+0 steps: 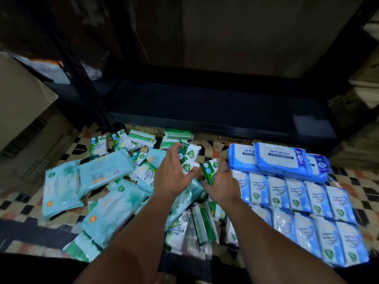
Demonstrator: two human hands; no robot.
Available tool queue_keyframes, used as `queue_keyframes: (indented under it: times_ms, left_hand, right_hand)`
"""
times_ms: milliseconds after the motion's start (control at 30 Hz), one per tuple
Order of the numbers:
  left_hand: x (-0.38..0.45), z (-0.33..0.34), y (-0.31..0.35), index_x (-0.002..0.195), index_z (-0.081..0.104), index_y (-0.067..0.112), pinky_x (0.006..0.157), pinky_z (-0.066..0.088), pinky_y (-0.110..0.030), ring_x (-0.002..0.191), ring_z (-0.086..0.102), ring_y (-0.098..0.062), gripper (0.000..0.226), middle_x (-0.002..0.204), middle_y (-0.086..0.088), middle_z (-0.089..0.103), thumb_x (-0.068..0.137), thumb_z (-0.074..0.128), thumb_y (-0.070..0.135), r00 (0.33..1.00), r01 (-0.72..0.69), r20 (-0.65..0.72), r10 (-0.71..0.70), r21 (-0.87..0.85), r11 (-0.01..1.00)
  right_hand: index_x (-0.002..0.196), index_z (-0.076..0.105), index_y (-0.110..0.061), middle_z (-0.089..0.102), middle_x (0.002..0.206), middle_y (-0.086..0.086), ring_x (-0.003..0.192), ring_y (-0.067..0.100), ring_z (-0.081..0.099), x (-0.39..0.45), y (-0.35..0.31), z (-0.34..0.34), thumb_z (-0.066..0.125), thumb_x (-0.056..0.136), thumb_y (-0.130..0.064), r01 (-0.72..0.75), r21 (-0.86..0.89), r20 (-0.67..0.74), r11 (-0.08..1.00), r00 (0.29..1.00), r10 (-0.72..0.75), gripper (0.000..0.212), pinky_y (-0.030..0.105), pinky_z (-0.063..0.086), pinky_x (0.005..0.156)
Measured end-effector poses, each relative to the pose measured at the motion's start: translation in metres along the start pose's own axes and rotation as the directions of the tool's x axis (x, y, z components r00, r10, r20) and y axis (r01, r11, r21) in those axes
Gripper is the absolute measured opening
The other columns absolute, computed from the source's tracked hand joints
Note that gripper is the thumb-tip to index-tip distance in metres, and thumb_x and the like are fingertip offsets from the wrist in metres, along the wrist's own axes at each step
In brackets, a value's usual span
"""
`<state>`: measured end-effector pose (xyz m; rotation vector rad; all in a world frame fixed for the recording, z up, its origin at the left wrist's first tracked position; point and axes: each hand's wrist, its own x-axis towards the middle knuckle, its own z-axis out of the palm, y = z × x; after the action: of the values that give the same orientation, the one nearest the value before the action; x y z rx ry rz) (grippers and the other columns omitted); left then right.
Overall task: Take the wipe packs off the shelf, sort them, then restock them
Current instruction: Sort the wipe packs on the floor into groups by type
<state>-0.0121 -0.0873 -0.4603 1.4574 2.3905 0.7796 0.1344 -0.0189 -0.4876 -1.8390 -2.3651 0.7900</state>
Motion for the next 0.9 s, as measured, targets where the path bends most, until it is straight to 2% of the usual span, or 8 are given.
queue_keyframes:
  times_ms: [167,233,300,433,533,633,700,900]
  left_hand:
    - [-0.082,0.017,-0.001,0.155,-0.001,0.027,0.090,0.053,-0.044,0.124,0.053,-0.029,0.109,0.146,-0.008,0.042,0.082,0.077,0.041,0.972,0.205,0.095,-0.217,0.118,0.972]
    - [-0.110,0.026,0.001,0.157,-0.010,0.024,0.087,0.053,-0.043,0.121,0.054,-0.030,0.112,0.144,-0.010,0.040,0.085,0.071,0.048,0.949,0.271,0.119,-0.291,0.161,0.949]
    - [-0.135,0.033,0.000,0.157,-0.014,0.022,0.081,0.052,-0.040,0.114,0.057,-0.030,0.109,0.141,-0.011,0.039,0.088,0.062,0.057,0.938,0.269,0.157,-0.308,0.228,0.936]
    - [-0.173,0.048,-0.014,0.156,-0.013,0.022,0.076,0.054,-0.035,0.112,0.058,-0.025,0.104,0.140,-0.009,0.038,0.090,0.059,0.056,0.913,0.266,0.225,-0.340,0.304,0.915]
    - [-0.187,0.058,-0.026,0.157,-0.017,0.020,0.081,0.053,-0.032,0.120,0.054,-0.025,0.107,0.148,-0.010,0.032,0.092,0.064,0.046,0.879,0.294,0.268,-0.395,0.350,0.889]
    - [-0.193,0.064,-0.036,0.155,-0.027,0.024,0.087,0.052,-0.031,0.127,0.048,-0.028,0.113,0.148,-0.013,0.028,0.093,0.067,0.040,0.834,0.366,0.289,-0.469,0.347,0.864]
    - [-0.195,0.066,-0.039,0.156,-0.023,0.026,0.092,0.050,-0.031,0.125,0.045,-0.028,0.110,0.143,-0.013,0.028,0.094,0.066,0.042,0.827,0.390,0.279,-0.489,0.343,0.855]
    - [-0.195,0.060,-0.039,0.152,-0.001,0.033,0.106,0.033,-0.042,0.132,0.036,-0.030,0.097,0.140,-0.008,0.030,0.081,0.051,0.075,0.871,0.384,0.165,-0.463,0.361,0.850]
  right_hand:
    - [0.149,0.010,-0.016,0.050,0.130,0.020,0.115,0.039,0.058,-0.058,0.006,0.012,0.078,0.083,-0.039,-0.088,0.011,0.097,0.996,0.992,0.087,0.097,0.042,0.051,0.087]
    - [0.147,0.009,-0.017,0.049,0.128,0.020,0.120,0.039,0.053,-0.077,0.006,0.023,0.080,0.080,-0.035,-0.097,0.050,0.111,0.994,0.990,0.091,0.099,0.044,0.052,0.092]
    - [0.149,0.008,-0.018,0.046,0.130,0.020,0.126,0.039,0.046,-0.097,0.007,0.033,0.081,0.079,-0.032,-0.103,0.077,0.136,0.992,0.986,0.092,0.101,0.047,0.051,0.097]
    - [0.158,-0.002,-0.020,0.035,0.146,0.021,0.133,0.038,0.042,-0.121,0.011,0.050,0.081,0.081,-0.030,-0.030,-0.071,0.217,0.997,0.975,0.045,0.113,0.044,0.047,0.102]
    - [0.159,-0.013,-0.027,0.020,0.157,0.025,0.138,0.039,0.040,-0.125,0.014,0.060,0.080,0.084,-0.023,0.019,-0.152,0.263,0.988,0.965,0.021,0.119,0.043,0.049,0.102]
    - [0.158,-0.017,-0.029,0.013,0.162,0.025,0.142,0.040,0.035,-0.121,0.015,0.062,0.076,0.088,-0.021,0.071,-0.211,0.320,0.975,0.947,0.001,0.117,0.042,0.048,0.104]
    - [0.158,-0.018,-0.029,0.010,0.163,0.025,0.144,0.041,0.033,-0.119,0.016,0.063,0.075,0.089,-0.024,0.084,-0.231,0.339,0.969,0.941,0.000,0.116,0.043,0.048,0.104]
    - [0.158,-0.016,-0.033,0.008,0.163,0.022,0.145,0.044,0.029,-0.119,0.017,0.064,0.074,0.088,-0.037,0.087,-0.228,0.330,0.970,0.944,-0.007,0.114,0.046,0.046,0.105]
